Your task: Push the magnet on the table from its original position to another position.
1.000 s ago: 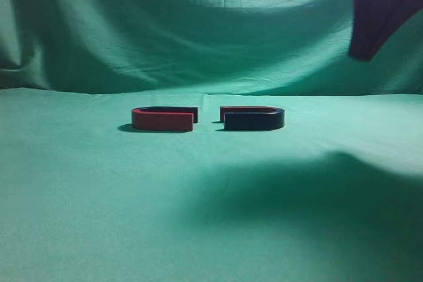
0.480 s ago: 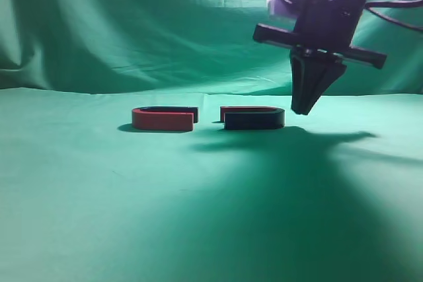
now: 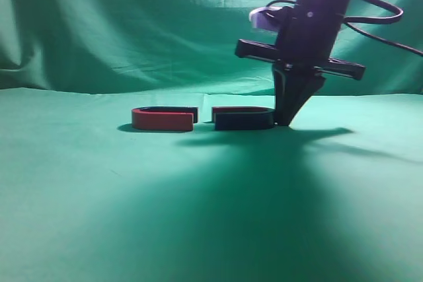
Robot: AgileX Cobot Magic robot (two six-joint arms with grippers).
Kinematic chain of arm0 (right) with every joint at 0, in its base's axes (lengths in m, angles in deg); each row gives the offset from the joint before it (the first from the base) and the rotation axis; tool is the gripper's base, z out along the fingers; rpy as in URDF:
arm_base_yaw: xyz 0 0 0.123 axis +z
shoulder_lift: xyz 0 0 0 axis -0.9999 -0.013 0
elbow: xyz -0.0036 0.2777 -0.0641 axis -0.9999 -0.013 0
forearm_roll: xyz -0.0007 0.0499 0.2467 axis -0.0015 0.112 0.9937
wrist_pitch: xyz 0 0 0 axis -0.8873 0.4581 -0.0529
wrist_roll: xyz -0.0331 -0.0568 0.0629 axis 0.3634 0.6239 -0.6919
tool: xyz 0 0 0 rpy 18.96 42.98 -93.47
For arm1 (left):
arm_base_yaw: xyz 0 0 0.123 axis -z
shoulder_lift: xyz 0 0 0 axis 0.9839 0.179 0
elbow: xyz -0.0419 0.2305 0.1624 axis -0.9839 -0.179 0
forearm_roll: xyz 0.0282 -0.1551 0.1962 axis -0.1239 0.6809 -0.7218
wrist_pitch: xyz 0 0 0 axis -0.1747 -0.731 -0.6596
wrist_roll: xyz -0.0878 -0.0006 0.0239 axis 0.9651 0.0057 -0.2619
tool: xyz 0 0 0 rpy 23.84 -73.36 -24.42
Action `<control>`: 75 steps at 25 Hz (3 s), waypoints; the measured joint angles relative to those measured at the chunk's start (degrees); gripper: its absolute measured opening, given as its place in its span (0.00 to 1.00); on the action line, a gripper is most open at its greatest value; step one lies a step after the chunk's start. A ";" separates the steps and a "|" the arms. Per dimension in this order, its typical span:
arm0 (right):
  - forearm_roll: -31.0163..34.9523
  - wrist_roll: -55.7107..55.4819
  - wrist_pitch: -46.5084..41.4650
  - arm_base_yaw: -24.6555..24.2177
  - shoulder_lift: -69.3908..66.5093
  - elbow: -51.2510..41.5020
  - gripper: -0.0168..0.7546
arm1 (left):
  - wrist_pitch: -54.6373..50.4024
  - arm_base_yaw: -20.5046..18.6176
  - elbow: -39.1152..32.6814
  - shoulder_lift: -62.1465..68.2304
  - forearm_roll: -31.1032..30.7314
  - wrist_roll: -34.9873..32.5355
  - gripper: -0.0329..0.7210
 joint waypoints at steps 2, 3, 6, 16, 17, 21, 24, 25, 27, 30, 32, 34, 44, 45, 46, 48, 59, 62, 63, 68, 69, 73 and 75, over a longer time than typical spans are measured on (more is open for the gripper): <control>0.00 -0.10 0.72 1.12 0.00 0.00 0.02 | 0.00 0.00 0.00 0.00 0.00 0.00 0.54; 0.12 -0.10 0.99 1.53 -0.03 0.11 0.02 | 0.00 0.00 0.00 0.00 0.00 0.00 0.54; 0.21 -0.22 1.68 2.32 -0.13 0.39 0.02 | 0.00 0.00 0.00 0.00 0.00 0.00 0.54; -0.34 -1.92 -8.66 2.32 3.40 6.17 0.02 | 0.00 0.00 0.00 0.00 0.00 0.00 0.54; -0.48 -2.23 -10.47 2.32 4.68 7.37 0.02 | 0.00 0.00 0.00 0.00 0.00 0.00 0.54; -2.54 -4.70 -14.99 2.32 12.65 9.47 0.02 | 0.00 0.00 0.00 0.00 0.00 0.00 0.54; -6.06 -7.71 -19.05 2.32 19.56 9.47 0.02 | 0.00 0.00 0.00 0.00 0.00 0.00 0.54; -7.47 -8.90 -20.52 2.32 21.98 9.47 0.02 | 0.00 0.00 0.00 0.00 0.00 0.00 0.54; -9.98 -10.72 -22.59 2.32 26.66 9.47 0.02 | 0.00 0.00 0.00 0.00 0.00 0.00 0.54; -13.11 -12.44 -23.73 2.32 32.95 9.47 0.02 | 0.00 0.00 0.00 0.00 0.00 0.00 0.54; -13.84 -12.95 -24.07 2.32 36.98 9.47 0.02 | 0.00 0.00 0.00 0.00 0.00 0.00 0.54; -14.11 -13.30 -24.33 2.32 41.37 9.47 0.02 | 0.00 0.00 0.00 0.00 0.00 0.00 0.54; -14.23 -13.30 -22.67 2.32 65.63 -3.54 0.02 | 0.00 0.00 0.00 0.00 0.00 0.00 0.54; -14.23 -13.17 -21.49 2.32 68.38 -6.35 0.02 | 0.00 0.00 0.00 0.00 0.00 0.00 0.54; -14.23 -13.07 -20.04 2.32 70.63 -9.09 0.02 | 0.00 0.00 0.00 0.00 0.00 0.00 0.54; -14.33 -12.84 -17.94 2.32 76.07 -13.83 0.02 | 0.00 0.00 0.00 0.00 0.00 0.00 0.54; -14.92 -12.77 -17.43 2.32 96.18 -35.00 0.02 | 0.00 0.00 0.00 0.00 0.00 0.00 0.54; -15.05 -12.26 -14.48 2.32 99.21 -40.85 0.02 | 0.00 0.00 0.00 0.00 0.00 0.00 0.54; -15.16 -12.26 -12.38 2.32 100.55 -43.08 0.02 | 0.00 0.00 0.00 0.00 0.00 0.00 0.54; -17.34 -12.23 1.30 2.19 108.24 -54.59 0.02 | 0.00 0.00 0.00 0.00 0.00 0.00 0.54; -18.01 -12.23 3.84 1.36 110.15 -57.31 0.02 | 0.00 0.00 0.00 0.00 0.00 0.00 0.54; -18.99 -12.23 14.11 -4.94 116.65 -67.57 0.02 | 0.00 0.00 0.00 0.00 0.00 0.00 0.54; -19.00 -12.23 17.97 -9.03 118.81 -72.32 0.02 | 0.00 0.00 0.00 0.00 0.00 0.00 0.54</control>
